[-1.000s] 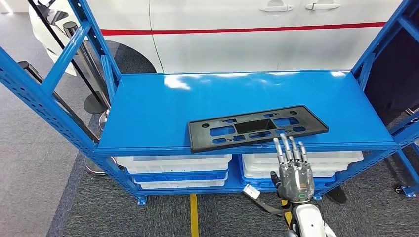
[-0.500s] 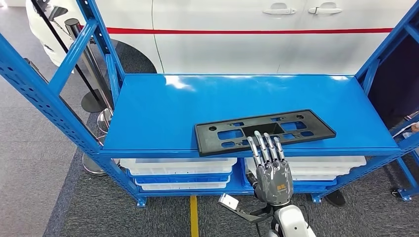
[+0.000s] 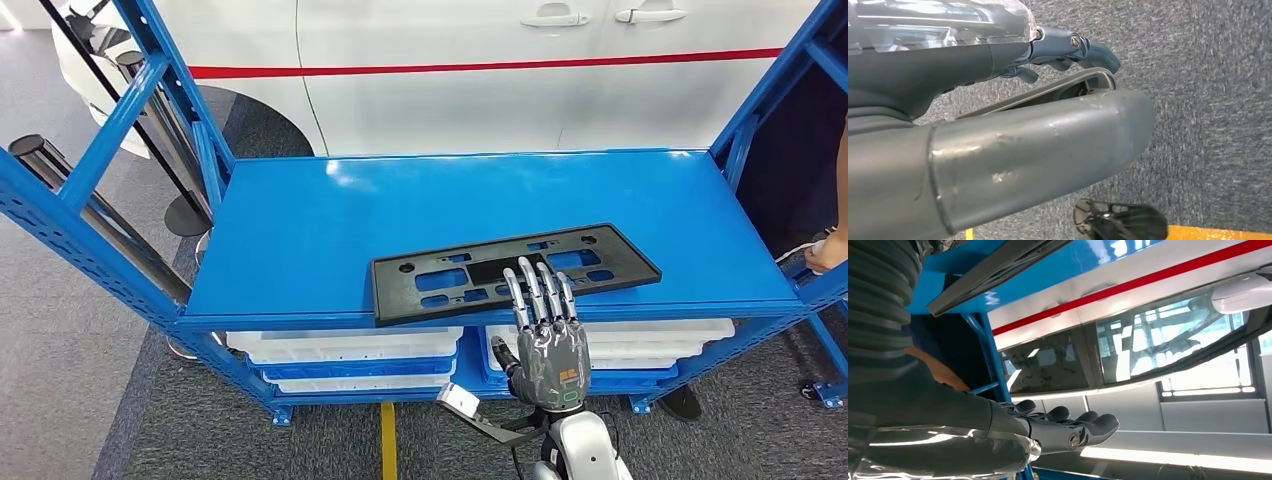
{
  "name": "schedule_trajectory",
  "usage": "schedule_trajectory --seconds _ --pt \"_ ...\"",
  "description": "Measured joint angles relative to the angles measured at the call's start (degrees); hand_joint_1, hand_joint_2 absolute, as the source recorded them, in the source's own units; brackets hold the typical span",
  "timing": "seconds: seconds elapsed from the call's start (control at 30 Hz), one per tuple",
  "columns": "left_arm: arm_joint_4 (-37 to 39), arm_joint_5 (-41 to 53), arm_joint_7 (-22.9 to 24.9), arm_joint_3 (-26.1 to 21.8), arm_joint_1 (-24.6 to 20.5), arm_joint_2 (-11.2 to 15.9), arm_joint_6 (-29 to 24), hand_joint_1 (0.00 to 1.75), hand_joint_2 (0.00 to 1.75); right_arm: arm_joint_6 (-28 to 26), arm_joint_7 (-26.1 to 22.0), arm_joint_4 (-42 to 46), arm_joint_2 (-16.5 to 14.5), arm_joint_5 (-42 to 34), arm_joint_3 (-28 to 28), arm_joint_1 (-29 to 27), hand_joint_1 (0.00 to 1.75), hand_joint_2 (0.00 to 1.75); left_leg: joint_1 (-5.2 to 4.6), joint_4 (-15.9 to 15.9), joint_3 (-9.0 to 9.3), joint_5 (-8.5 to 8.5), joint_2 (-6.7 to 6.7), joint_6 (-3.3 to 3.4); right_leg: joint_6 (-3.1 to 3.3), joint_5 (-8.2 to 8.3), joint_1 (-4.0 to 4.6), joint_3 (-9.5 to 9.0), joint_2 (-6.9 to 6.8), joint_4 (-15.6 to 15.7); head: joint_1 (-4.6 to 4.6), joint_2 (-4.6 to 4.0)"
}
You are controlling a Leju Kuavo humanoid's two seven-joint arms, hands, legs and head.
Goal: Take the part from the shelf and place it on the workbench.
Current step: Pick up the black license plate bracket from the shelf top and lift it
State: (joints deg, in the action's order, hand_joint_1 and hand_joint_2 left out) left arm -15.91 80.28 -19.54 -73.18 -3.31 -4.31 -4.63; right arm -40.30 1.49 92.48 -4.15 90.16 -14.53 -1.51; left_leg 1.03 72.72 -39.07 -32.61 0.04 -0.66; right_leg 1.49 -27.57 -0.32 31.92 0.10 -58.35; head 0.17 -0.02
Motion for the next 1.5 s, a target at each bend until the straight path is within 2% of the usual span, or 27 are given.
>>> schedule_trajectory --seconds 0.07,0.13,0.23,0.3,0.33,0.4,0.43,0.47,0.5,0.57,0.63,0.7,0.77,0.8,0.83,0.9,0.93,0.97,1.0,1.03,1.1,1.17,1.27,1.33,1.43,1.47,1.5 --pt "0.0 0.1 0.0 0.0 -0.1 0.0 0.0 0.00 0.00 0.0 0.3 -0.1 0.0 0.0 0.0 0.0 0.00 1.75 -0.08 -7.6 3.31 4.18 -0.01 0.42 -0.33 -0.58 0.08 -0.29 0.11 -0.5 0.01 0.00" --pt "0.0 0.2 0.1 0.0 -0.2 0.1 0.0 0.00 0.00 0.0 0.9 -0.4 0.2 0.0 0.0 0.2 0.00 1.75 -0.32 -12.5 5.52 5.62 -0.05 0.92 -0.84 -1.02 0.23 -0.29 0.16 -0.9 0.02 0.00" --pt "0.0 0.3 0.3 0.0 -0.2 0.1 0.0 0.00 0.00 0.0 1.5 -1.0 0.7 0.0 0.0 0.5 0.00 1.75 -0.37 -13.4 5.82 5.54 -0.05 1.66 -1.69 -1.17 0.24 -0.29 0.18 -0.8 0.02 0.00" --pt "0.0 0.3 0.4 0.0 -0.2 0.1 0.0 0.00 0.00 0.0 1.8 -1.2 1.1 0.0 0.0 0.7 0.00 1.75 -0.07 -14.0 6.09 5.79 0.02 2.39 -2.28 -2.60 0.18 0.42 0.15 -2.8 0.03 0.00" --pt "0.0 0.4 0.4 0.0 -0.2 0.0 0.0 0.00 0.00 0.0 2.2 -1.3 1.4 0.0 0.0 0.8 0.00 1.75 0.05 -14.1 6.18 5.87 0.06 2.67 -2.55 -4.13 0.04 1.63 0.13 -5.4 0.04 0.00" --pt "0.0 0.6 0.4 0.0 -0.3 0.0 0.1 0.00 0.00 0.0 3.8 -1.9 2.1 0.0 -0.1 1.1 0.00 1.75 0.05 -14.2 6.17 5.83 0.07 2.90 -3.00 -7.50 -0.22 5.37 0.09 -12.7 0.03 0.00" --pt "0.0 0.7 0.4 0.0 -0.3 0.0 0.1 0.00 0.00 0.0 4.8 -2.3 2.5 0.0 -0.3 1.2 0.00 1.75 0.04 -14.2 6.18 5.80 0.07 2.92 -3.18 -8.33 -0.36 7.01 0.08 -15.7 0.03 0.00" --pt "0.0 0.8 0.5 0.0 -0.3 0.1 0.1 0.00 0.00 0.0 5.9 -2.8 3.0 0.0 -0.5 1.3 0.00 1.75 0.03 -14.2 6.23 5.74 0.04 2.91 -3.28 -8.03 -0.46 7.81 0.06 -16.8 0.03 0.00" --pt "0.0 0.9 0.5 0.0 -0.3 0.1 0.2 0.00 0.00 0.0 6.9 -3.2 3.4 0.0 -0.8 1.4 0.00 1.75 0.04 -14.2 6.36 5.66 -0.01 2.87 -3.29 -6.60 -0.53 7.50 0.04 -15.7 0.04 0.00" --pt "0.0 1.1 0.5 0.0 -0.3 0.1 0.3 0.00 0.00 0.0 8.5 -4.0 4.2 0.0 -1.3 1.8 0.00 1.75 0.04 -14.2 6.78 5.41 -0.11 2.64 -2.98 -2.12 -0.54 4.14 -0.03 -8.0 0.05 0.00" --pt "0.0 1.2 0.6 0.0 -0.3 0.1 0.3 0.00 0.00 0.0 9.7 -4.7 4.8 0.0 -1.8 2.4 0.00 1.75 -0.12 -14.1 6.93 5.21 -0.15 2.17 -2.54 0.27 -0.22 1.33 -0.06 -1.7 0.04 0.00" --pt "0.0 1.3 0.7 0.0 -0.4 0.2 0.3 0.00 0.00 0.0 10.7 -5.4 5.1 0.0 -2.3 2.8 0.00 1.75 -0.22 -14.2 6.92 5.20 -0.14 1.54 -2.19 0.30 0.12 0.99 0.02 -0.5 0.03 0.00" --pt "0.0 1.4 0.7 0.0 -0.4 0.2 0.3 0.00 0.00 0.0 11.5 -6.1 5.4 0.0 -2.8 3.0 0.00 1.75 -0.22 -14.2 7.03 4.90 -0.13 0.88 -1.54 0.52 -0.13 0.72 0.07 0.0 0.03 0.00" --pt "0.0 1.5 0.7 0.0 -0.4 0.3 0.3 0.00 0.00 0.0 11.9 -6.5 5.6 0.0 -3.0 3.2 0.00 1.75 -0.19 -13.2 6.67 4.16 -0.13 0.68 -1.10 0.66 -0.28 0.48 0.02 0.4 0.02 0.00" --pt "0.0 1.5 0.8 0.0 -0.4 0.3 0.3 0.00 0.00 0.0 12.4 -6.8 5.6 0.0 -3.3 3.5 0.00 1.75 -0.18 -11.1 5.74 2.87 -0.13 0.54 -0.71 0.80 -0.41 0.25 -0.04 0.8 0.01 0.00" --pt "0.0 1.6 0.8 0.0 -0.4 0.5 0.3 0.00 0.00 0.0 13.2 -7.8 5.8 0.0 -3.8 3.9 0.00 1.75 -0.06 -4.0 2.23 -0.48 -0.11 0.43 -0.25 0.76 -0.28 0.11 -0.14 0.8 0.00 0.00" --pt "0.0 1.7 0.8 0.0 -0.4 0.6 0.3 0.00 0.00 0.0 13.6 -8.3 5.9 0.0 -4.1 4.0 0.00 1.75 -0.05 -0.6 0.42 -1.55 -0.11 0.36 -0.18 0.69 -0.19 0.10 -0.14 0.8 0.01 0.00" --pt "0.0 1.8 0.9 0.0 -0.3 0.6 0.3 0.00 0.00 0.0 14.0 -8.8 6.1 0.0 -4.4 4.0 0.00 1.75 -0.05 1.3 -0.71 -1.61 -0.11 0.32 -0.13 0.60 -0.12 0.06 -0.12 0.7 0.01 0.00" --pt "0.0 1.9 0.9 0.0 -0.2 0.7 0.3 0.00 0.00 0.0 14.5 -9.3 6.2 0.0 -4.7 4.1 0.00 1.75 -0.05 0.9 -0.81 -0.53 -0.11 0.36 -0.14 0.47 -0.07 -0.02 -0.08 0.6 0.01 0.00" --pt "0.0 2.0 1.0 0.0 -0.2 0.8 0.3 0.00 0.00 0.0 14.8 -9.7 6.3 0.0 -4.9 4.2 0.00 1.75 -0.05 -1.7 0.22 1.49 -0.11 0.46 -0.22 0.29 -0.06 -0.15 -0.02 0.5 0.01 0.00" --pt "0.0 2.1 1.0 0.1 -0.3 0.9 0.4 0.00 0.00 0.0 15.3 -10.5 6.5 0.0 -5.3 4.5 0.00 1.75 -0.19 -9.3 3.56 5.13 -0.11 0.83 -0.60 -0.26 0.05 -0.33 0.07 0.0 0.02 0.00" --pt "0.0 2.1 1.0 0.1 -0.4 1.0 0.4 0.00 0.00 0.0 15.6 -11.0 6.6 0.0 -5.5 4.8 0.00 1.75 -0.42 -13.1 5.33 6.01 -0.15 1.26 -1.18 -0.65 0.20 -0.24 0.12 -0.5 0.02 0.00" --pt "0.0 2.1 1.0 0.1 -0.3 1.0 0.4 0.00 0.00 0.0 15.9 -11.7 6.8 0.0 -5.8 5.1 0.00 1.75 -0.49 -13.7 5.56 5.96 -0.18 2.03 -2.10 -0.94 0.13 -0.22 0.14 -0.6 0.02 0.00" --pt "0.0 2.2 1.0 0.1 -0.4 1.0 0.5 0.00 0.00 0.0 16.0 -12.2 6.9 0.0 -5.8 5.4 0.00 1.75 -0.28 -14.1 5.77 6.13 -0.12 2.70 -2.79 -2.68 -0.02 0.90 0.11 -3.2 0.04 0.00" --pt "0.0 2.4 1.1 0.2 -0.4 1.0 0.6 0.00 0.00 0.0 16.1 -13.0 7.0 0.0 -5.9 5.8 0.00 1.75 -0.27 -14.2 5.86 6.03 -0.03 3.18 -3.52 -7.33 -0.34 6.29 0.07 -13.7 0.04 0.00" --pt "0.0 2.4 1.1 0.2 -0.4 1.0 0.6 0.00 0.00 0.0 16.1 -13.4 7.0 0.0 -5.9 5.8 0.00 1.75 -0.29 -14.2 5.92 5.96 -0.04 3.21 -3.63 -7.65 -0.41 7.68 0.06 -16.0 0.04 0.00" --pt "0.0 2.5 1.2 0.2 -0.3 1.0 0.6 0.00 0.00 0.0 16.1 -13.7 7.0 0.0 -5.9 5.8 0.00 1.75 -0.30 -14.2 6.06 5.86 -0.07 3.20 -3.64 -6.80 -0.45 8.10 0.05 -16.2 0.04 0.00"
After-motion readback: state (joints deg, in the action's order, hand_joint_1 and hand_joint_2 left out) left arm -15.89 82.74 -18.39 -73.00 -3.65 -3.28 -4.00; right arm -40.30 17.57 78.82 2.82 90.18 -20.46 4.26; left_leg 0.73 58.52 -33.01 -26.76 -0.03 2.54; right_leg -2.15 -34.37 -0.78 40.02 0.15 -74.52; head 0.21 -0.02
